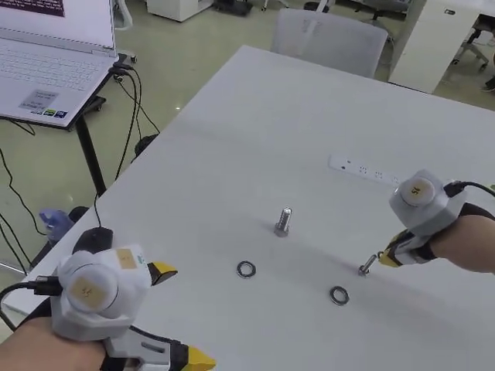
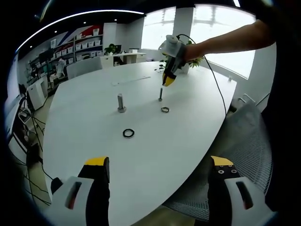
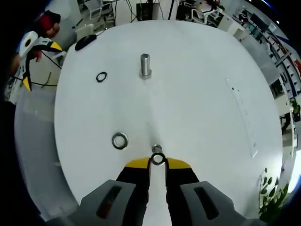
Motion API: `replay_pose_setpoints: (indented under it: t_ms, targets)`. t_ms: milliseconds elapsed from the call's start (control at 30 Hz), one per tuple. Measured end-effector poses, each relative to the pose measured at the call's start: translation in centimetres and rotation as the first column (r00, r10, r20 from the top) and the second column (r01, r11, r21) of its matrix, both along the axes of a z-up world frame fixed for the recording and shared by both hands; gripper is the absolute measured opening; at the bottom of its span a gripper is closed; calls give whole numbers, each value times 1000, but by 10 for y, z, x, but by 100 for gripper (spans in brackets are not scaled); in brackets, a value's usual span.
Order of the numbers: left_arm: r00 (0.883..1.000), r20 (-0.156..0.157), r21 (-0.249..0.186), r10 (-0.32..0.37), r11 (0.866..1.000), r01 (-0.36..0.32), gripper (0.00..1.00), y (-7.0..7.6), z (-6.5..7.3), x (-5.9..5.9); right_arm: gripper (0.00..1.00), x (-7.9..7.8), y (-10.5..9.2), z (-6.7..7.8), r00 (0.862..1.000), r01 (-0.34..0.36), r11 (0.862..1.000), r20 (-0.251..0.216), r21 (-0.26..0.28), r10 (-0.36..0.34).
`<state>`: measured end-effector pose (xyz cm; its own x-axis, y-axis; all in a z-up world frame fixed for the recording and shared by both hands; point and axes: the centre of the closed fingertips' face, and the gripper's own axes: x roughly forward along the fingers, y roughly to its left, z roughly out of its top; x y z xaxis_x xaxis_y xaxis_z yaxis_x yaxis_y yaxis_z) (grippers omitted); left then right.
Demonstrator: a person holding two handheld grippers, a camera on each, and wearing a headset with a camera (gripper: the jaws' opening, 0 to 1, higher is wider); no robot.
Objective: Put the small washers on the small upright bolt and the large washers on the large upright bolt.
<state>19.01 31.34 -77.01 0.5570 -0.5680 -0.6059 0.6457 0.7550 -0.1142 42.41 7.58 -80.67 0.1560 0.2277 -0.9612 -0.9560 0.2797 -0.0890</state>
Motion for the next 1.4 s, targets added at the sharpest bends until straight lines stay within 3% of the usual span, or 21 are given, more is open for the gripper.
replay_pose_setpoints:
  t_ms: [267, 467, 1400]
  targets:
    - [1000, -6, -6, -4, 1000, 3, 90, -1, -2, -1, 12, -12, 9, -4, 1000, -11, 1000, -13, -12, 11]
    - [1000, -9, -16, -3, 1000, 3, 94, -1, -2, -5, 12, -12, 11, -5, 1000, -9, 1000, -11, -14, 9]
    - [999, -34, -20, -16, 1000, 15, 88, -5, -8, -2, 12, -6, 8, -9, 999, -9, 999, -33, -39, 8]
